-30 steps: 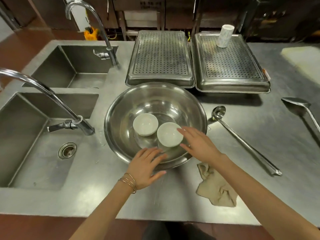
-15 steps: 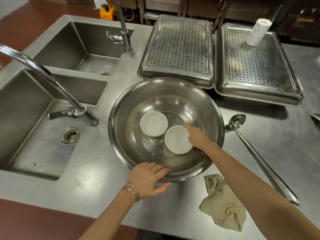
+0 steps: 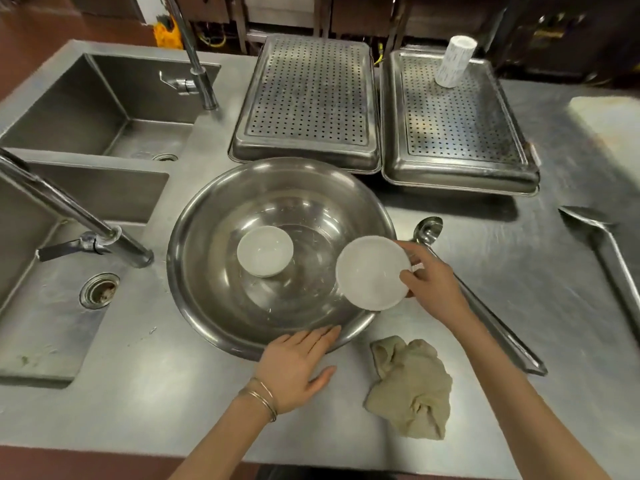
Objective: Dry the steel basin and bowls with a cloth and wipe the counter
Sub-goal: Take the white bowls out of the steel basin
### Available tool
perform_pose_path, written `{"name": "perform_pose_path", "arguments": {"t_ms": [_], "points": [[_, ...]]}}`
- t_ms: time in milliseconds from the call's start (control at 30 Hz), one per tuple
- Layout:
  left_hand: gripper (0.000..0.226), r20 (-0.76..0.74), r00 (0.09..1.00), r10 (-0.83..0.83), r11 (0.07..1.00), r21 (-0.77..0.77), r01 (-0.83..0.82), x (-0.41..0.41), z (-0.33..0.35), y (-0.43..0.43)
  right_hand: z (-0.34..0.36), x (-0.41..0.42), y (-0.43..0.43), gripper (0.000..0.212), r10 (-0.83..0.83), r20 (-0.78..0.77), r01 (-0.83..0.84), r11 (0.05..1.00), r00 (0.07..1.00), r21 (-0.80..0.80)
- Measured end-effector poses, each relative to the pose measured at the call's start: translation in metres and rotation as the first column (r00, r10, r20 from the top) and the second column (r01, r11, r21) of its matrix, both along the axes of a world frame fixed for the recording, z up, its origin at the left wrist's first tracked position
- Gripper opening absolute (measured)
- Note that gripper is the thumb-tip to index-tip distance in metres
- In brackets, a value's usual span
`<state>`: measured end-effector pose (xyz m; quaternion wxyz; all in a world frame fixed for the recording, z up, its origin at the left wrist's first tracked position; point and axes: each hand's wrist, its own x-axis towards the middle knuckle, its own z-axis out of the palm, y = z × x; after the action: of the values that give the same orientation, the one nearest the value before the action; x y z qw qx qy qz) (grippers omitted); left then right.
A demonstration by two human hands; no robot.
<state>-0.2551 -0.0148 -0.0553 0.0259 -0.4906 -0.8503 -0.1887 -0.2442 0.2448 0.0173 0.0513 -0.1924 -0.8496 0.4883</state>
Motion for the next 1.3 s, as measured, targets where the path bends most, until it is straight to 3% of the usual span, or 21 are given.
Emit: {"name": "perform_pose_path", "arguments": {"t_ms": [200, 400, 567, 733, 800, 867, 933, 1033, 1200, 1300], "points": [[0.047, -0.085, 0.995, 0.053, 0.997, -0.048, -0.057, -0.001, 0.004, 0.029, 0.000, 0.043, 0.045, 0.051, -0.185, -0.045, 0.183, 0.982, 0.982, -0.035], [0.043, -0.115, 0.991, 0.072, 0.995, -0.065, -0.080, 0.000, -0.002, 0.031, -0.054, 0.050, 0.072, 0.049, -0.328, 0.141, 0.346, 0.929, 0.934, -0.133], [0.042, -0.113, 0.990, 0.085, 0.990, -0.099, -0.096, 0.001, -0.004, 0.030, -0.091, 0.044, 0.078, 0.052, -0.352, 0.248, 0.380, 0.922, 0.903, -0.074], [0.043, -0.095, 0.991, 0.098, 0.987, -0.119, -0.109, 0.001, -0.003, 0.030, -0.115, 0.045, 0.082, 0.054, -0.327, 0.286, 0.383, 0.909, 0.901, -0.166], [0.042, -0.091, 0.991, 0.100, 0.988, -0.112, -0.110, 0.001, -0.002, 0.030, -0.117, 0.043, 0.086, 0.055, -0.274, 0.280, 0.307, 0.948, 0.920, -0.083], [0.044, -0.083, 0.993, 0.088, 0.990, -0.102, -0.097, 0.000, -0.001, 0.029, -0.111, 0.041, 0.091, 0.054, -0.164, 0.315, 0.133, 0.984, 0.935, 0.117], [0.046, -0.062, 0.996, 0.067, 0.993, -0.094, -0.072, -0.001, 0.001, 0.024, -0.099, 0.039, 0.092, 0.056, -0.097, 0.346, -0.002, 0.961, 0.933, 0.276], [0.046, -0.045, 0.999, 0.020, 0.993, -0.119, -0.025, -0.004, 0.004, 0.008, -0.075, 0.032, 0.083, 0.051, -0.102, 0.241, -0.015, 0.898, 0.965, 0.440], [0.042, 0.035, 0.998, -0.052, 0.982, -0.177, 0.057, -0.028, 0.007, -0.038, -0.032, -0.004, 0.029, 0.028, 0.069, -0.050, -0.033, 0.857, 0.996, 0.515], [0.043, -0.007, 0.998, -0.066, 0.977, -0.204, 0.064, -0.050, 0.010, -0.070, -0.023, -0.037, -0.020, 0.028, 0.194, -0.041, -0.153, 0.871, 0.980, 0.467]]}}
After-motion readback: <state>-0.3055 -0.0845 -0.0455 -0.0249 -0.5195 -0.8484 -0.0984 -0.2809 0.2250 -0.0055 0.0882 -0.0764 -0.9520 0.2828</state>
